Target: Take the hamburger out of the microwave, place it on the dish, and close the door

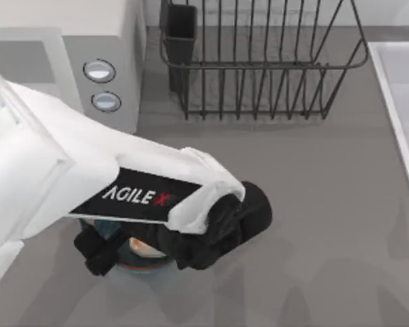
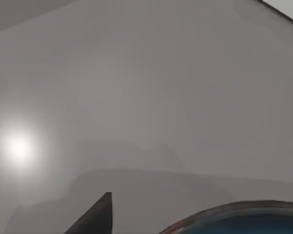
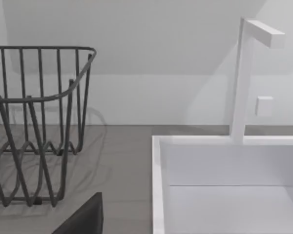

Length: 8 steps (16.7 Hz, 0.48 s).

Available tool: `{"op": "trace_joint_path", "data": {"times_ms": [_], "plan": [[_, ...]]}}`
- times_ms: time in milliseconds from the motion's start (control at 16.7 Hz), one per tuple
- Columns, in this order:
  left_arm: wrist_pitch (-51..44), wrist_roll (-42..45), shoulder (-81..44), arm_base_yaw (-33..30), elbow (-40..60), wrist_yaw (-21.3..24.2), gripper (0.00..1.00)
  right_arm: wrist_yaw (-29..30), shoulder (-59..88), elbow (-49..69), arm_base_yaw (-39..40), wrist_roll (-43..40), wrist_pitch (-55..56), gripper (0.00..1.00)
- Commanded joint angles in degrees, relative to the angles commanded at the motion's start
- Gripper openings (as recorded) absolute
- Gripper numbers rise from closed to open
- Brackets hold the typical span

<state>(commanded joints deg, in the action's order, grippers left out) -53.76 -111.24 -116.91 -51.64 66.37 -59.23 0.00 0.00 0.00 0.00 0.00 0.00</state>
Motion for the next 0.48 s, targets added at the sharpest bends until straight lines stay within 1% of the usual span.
{"op": "trace_joint_path", "data": {"times_ms": [120,240,480], "plan": [[5.78,7.83,9.06,2.58,-5.36,5.82,1.0,0.0,0.0,0.0,0.0,0.0,0.0,1.0],[12.19,18.08,20.51,5.99,-11.63,12.37,1.0,0.0,0.0,0.0,0.0,0.0,0.0,1.0],[25.35,43.54,49.09,15.23,-25.87,26.28,1.0,0.0,0.0,0.0,0.0,0.0,0.0,1.0]]}}
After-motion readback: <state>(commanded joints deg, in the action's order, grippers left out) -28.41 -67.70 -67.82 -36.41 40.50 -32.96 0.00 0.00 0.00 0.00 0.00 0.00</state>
